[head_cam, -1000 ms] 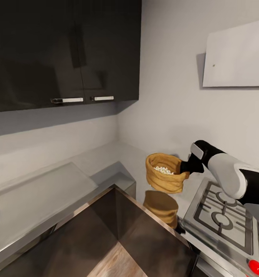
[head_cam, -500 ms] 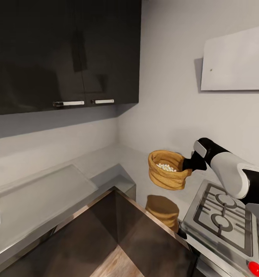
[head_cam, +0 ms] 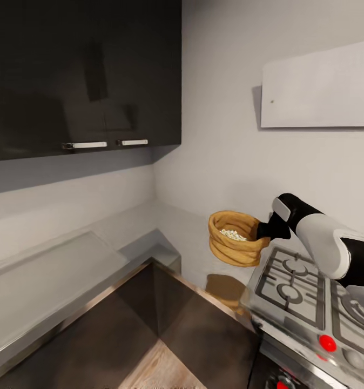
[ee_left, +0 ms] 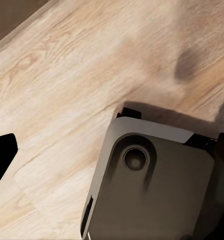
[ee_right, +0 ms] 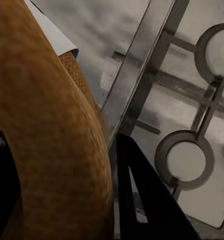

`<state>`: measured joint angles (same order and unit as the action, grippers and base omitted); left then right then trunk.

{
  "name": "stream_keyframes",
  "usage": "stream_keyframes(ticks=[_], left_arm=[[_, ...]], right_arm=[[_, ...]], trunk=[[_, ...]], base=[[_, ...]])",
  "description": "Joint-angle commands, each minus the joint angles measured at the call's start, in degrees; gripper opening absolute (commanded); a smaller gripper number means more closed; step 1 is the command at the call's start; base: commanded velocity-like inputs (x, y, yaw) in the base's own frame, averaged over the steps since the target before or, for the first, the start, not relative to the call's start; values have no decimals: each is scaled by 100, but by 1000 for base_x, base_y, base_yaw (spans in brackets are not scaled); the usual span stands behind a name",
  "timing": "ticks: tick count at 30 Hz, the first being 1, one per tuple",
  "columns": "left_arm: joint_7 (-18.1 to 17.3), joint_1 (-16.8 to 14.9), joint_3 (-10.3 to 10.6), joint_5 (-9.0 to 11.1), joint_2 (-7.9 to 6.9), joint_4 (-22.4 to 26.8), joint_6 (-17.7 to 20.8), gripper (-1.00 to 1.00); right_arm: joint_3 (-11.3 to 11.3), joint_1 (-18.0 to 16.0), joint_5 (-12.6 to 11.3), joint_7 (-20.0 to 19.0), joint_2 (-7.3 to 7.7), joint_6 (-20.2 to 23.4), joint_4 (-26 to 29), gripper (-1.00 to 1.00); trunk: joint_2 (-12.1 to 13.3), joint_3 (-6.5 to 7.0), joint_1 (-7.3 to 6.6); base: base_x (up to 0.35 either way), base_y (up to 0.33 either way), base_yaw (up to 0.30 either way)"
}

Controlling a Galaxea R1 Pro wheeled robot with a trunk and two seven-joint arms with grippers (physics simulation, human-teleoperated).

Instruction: In the kitchen, take the popcorn bag from the countertop, put it into the microwave, and heat it until the popcorn is cooked so the cooked popcorn ends up inside the bag.

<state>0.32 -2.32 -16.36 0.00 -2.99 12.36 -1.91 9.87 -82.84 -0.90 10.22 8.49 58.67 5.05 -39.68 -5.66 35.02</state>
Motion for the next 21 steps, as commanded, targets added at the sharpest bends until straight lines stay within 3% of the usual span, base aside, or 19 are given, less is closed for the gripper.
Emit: stream_keyframes(ticks=[1,21], left_arm=[[3,-5,-8,0,0,-6,-17,100],[3,-5,-8,0,0,-6,-11,100]], right_arm=[[50,-4,-16,50,-3,14,5,-100],[50,-4,-16,50,93,13,5,-100]], trunk=[[-9,-10,-2],[-9,-10,-2]], base=[[-290,141,-294],[-266,196,-298]])
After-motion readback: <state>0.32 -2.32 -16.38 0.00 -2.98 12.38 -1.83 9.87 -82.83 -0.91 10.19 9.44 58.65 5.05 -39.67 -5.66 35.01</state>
